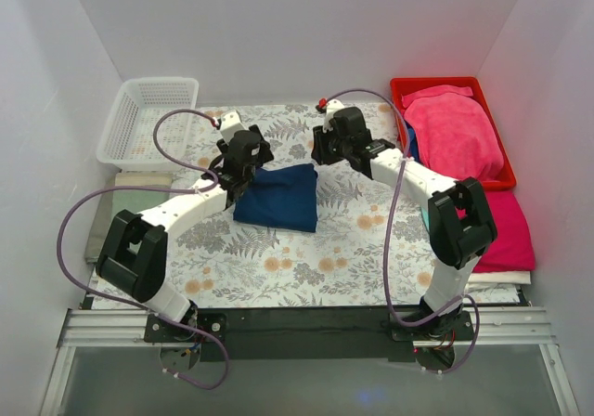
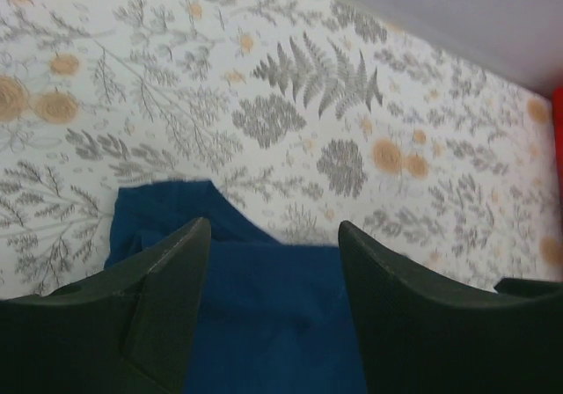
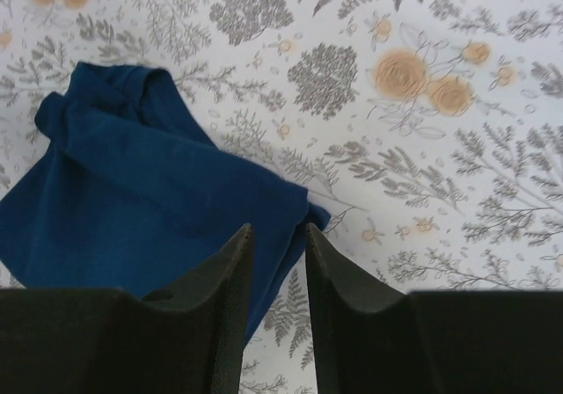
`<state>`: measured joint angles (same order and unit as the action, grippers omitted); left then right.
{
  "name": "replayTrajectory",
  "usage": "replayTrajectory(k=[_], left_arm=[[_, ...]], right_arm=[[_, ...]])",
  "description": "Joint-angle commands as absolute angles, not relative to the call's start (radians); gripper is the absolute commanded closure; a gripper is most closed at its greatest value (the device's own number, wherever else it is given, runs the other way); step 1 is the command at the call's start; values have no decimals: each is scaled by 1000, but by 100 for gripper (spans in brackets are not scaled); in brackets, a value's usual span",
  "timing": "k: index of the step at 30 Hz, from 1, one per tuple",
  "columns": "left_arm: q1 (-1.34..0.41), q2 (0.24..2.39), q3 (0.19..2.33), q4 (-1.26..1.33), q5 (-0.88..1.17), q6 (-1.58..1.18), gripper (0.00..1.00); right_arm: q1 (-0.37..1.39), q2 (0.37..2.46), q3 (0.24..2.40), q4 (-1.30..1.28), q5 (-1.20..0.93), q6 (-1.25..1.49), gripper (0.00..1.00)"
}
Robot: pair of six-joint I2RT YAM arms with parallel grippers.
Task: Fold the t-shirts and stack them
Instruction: Fold the long partially folded tshirt into a neat square
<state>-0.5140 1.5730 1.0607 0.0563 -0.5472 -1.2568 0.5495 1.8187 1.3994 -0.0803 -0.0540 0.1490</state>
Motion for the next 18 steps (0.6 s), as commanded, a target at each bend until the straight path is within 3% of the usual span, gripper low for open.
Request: replayTrajectory(k=[1,9,18], left_arm=[[-528,1503,994,-44,-398,-1282,42],[-526,1578,937,-64,-337,-1347,56],[-515,1715,994,-52,-373,-1351,57]], right_arm=[[575,1753,1330,-75,-95,184,65],[640,1764,1269,-49,-140,218,67],[644,1867,1318,-35,-156,222,69]])
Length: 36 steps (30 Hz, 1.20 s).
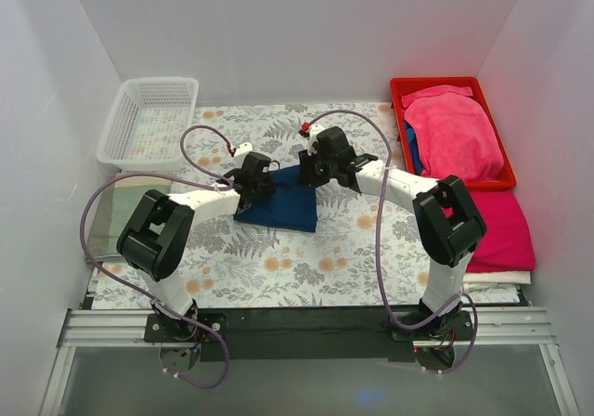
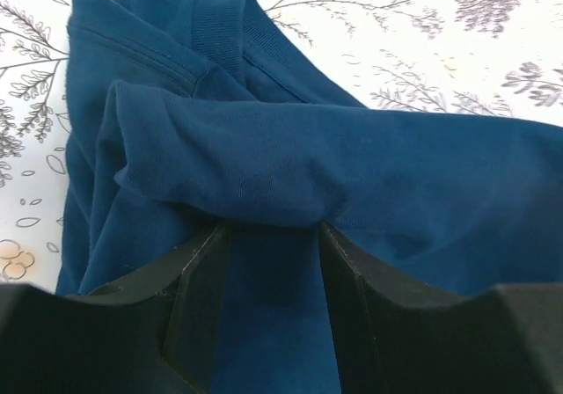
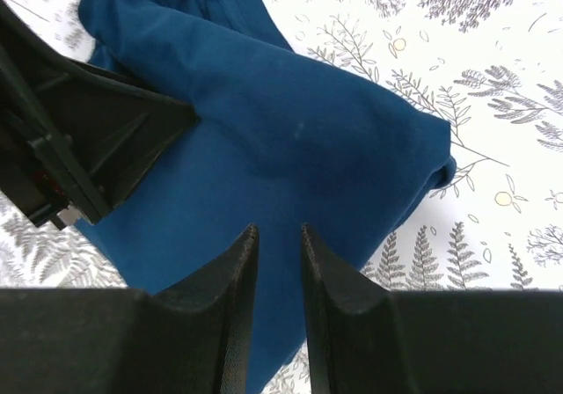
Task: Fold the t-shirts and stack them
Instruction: Fold the long partially folded tshirt into a neat square
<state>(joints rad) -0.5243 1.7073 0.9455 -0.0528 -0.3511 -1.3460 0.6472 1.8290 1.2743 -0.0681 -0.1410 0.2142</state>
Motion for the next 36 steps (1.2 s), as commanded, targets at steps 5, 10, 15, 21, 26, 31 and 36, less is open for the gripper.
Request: replayTrajectory(k=[5,10,15,21,26,31,36], left_arm=[[-480,1738,1023,-31,-422,-1350,57],[-466,1738,1064,-14,-442,-1319,57],[-448,1807,1129,-11,-430,-1285,57],[-419,1925,1177,-14,-408,-1290,57],[-393,1925,1152,-66,-446,-1342,57],[-377,1844,1063,-46,-485,-1382,57],[-361,1758,1006,69,-474,-1336,57]], right_arm=[[643,1942,1382,-34,-135,213,70],[640,2014,1451,-40,-98,199,71],[626,2081,1529,-46,-92,198,71],[597,2155,1589,-64,-84,199,72],[552,2194,1597,-78,-80,198,73],[526,2220,1585,-84,-84,201,75],[520,2209,1598,-90,-77,204,76]])
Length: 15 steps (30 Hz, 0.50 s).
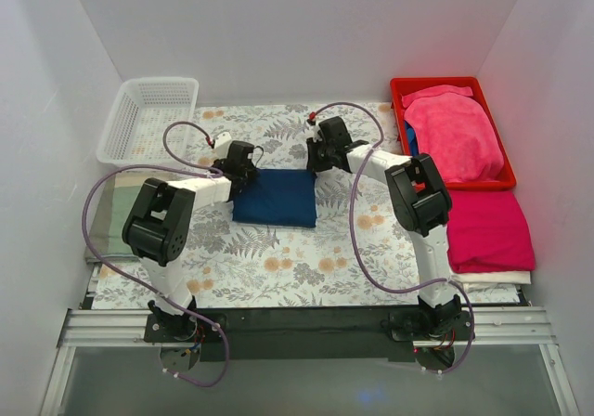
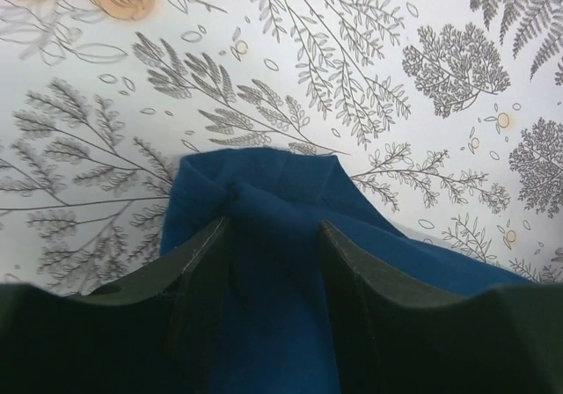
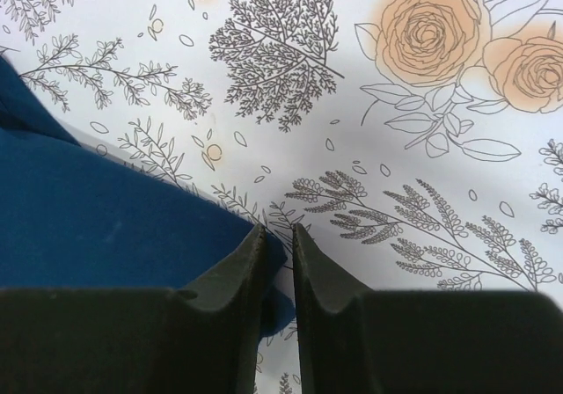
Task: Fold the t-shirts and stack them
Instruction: Fold the long partially folded tshirt into a neat square
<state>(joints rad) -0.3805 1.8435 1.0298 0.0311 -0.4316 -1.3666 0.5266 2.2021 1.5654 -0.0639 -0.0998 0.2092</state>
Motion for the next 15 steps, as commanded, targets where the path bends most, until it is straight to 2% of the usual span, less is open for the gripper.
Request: replayTrajectory(k=[1,5,9,10,15], left_arm=[[-354,1746,1012,110,-468,-1318,57],[-344,1714,1132,94,-453,-1253,53],[-342,1678,1222,32,-451,-1213,47],[-341,1666,1224,5,-443,-1213,44],[-341,1580,1131,-115,-284,-1262,41]], right_arm=[[517,2203,1603,-92,-75,204,76],[514,2158,1638,-115,-51,206,76],[514,2094,1628,-152,-14,201,71],[514,2076,1614,-153,-6,202,69],[515,1945,1507,-153,-21,206,61]])
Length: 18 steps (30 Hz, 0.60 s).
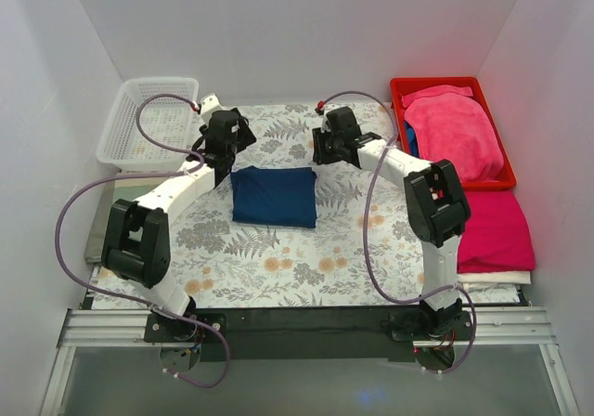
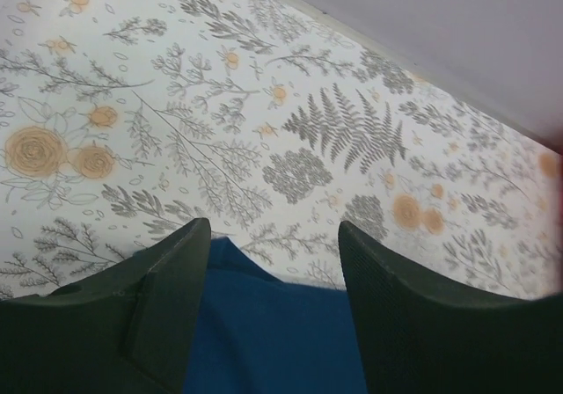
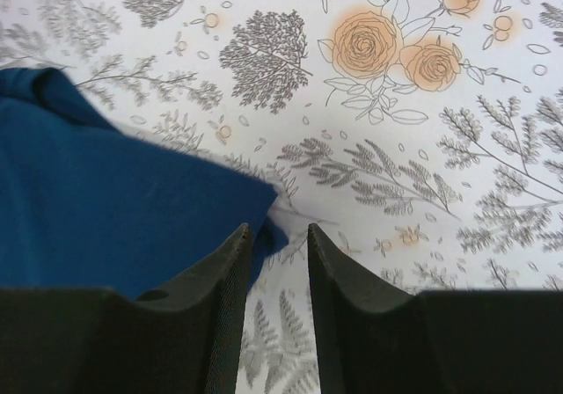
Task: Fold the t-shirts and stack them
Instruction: Fold the long partially folded tshirt into a neat square, then put the neatly folded tshirt into the corner of the board with the right arm
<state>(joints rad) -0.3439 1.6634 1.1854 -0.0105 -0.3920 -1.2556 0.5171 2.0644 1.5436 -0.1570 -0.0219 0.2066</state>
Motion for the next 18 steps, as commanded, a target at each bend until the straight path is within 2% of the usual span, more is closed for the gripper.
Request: replayTrajectory(k=[1,7,11,18], left_arm=[[-342,1542,1061,-110,-250,-1290,41],[-354,1396,824,-22,-51,-1353,43],[-370,1327,714,-5,-20,-1367,44],[-371,1290,640,61,-11,-1387,45]], right_arm=[[517,1925,1465,-153,-29,207,61],[554,1778,1332,-144,-71,229,61],[600,1729,1261,-137,-92,245,62],[704,1747,1138,-43,-80,276,66]])
